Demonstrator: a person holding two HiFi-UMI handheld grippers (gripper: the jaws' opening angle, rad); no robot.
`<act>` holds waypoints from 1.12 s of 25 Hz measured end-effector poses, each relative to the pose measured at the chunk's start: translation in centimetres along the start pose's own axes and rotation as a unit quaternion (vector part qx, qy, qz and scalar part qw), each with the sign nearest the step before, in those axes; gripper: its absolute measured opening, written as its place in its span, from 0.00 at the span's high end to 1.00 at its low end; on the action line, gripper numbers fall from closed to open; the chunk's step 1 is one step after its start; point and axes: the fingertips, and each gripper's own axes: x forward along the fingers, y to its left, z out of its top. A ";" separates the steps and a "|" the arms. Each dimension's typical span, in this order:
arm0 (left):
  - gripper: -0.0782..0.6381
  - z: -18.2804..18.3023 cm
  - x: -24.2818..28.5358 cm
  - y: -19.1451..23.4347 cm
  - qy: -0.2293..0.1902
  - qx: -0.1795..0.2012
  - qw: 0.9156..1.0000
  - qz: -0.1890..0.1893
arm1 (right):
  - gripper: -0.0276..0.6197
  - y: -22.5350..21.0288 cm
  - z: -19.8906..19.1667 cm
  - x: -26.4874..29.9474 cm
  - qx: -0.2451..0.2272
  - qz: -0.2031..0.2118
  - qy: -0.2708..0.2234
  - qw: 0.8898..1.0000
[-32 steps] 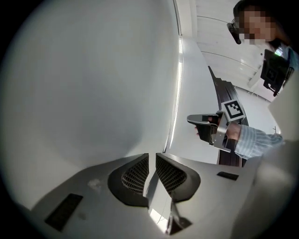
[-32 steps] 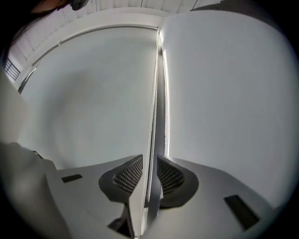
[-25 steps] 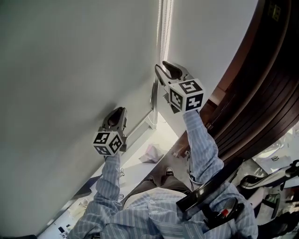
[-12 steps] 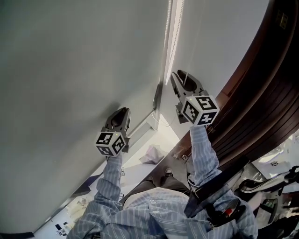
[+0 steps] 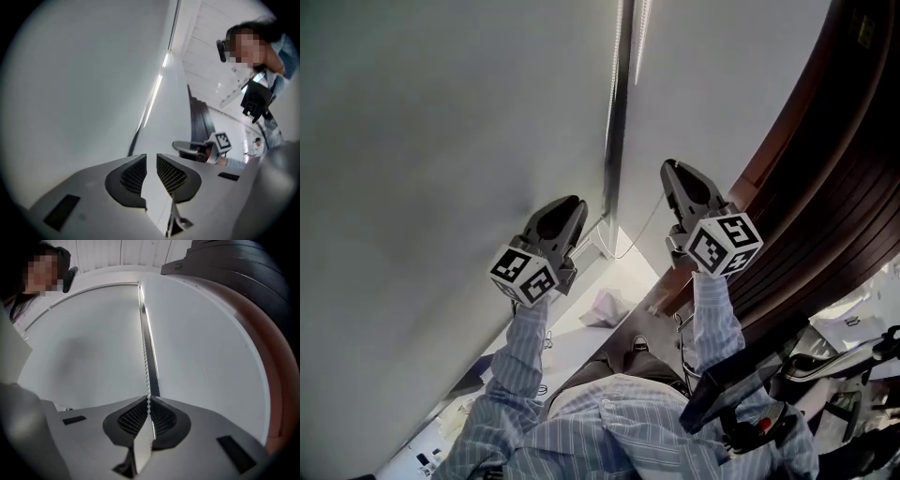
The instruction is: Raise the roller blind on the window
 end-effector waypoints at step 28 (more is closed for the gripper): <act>0.88 12.3 14.8 -12.7 -0.043 -0.019 0.978 -0.203 | 0.93 2.6 -2.3 -2.1 -0.007 0.004 0.009 1.000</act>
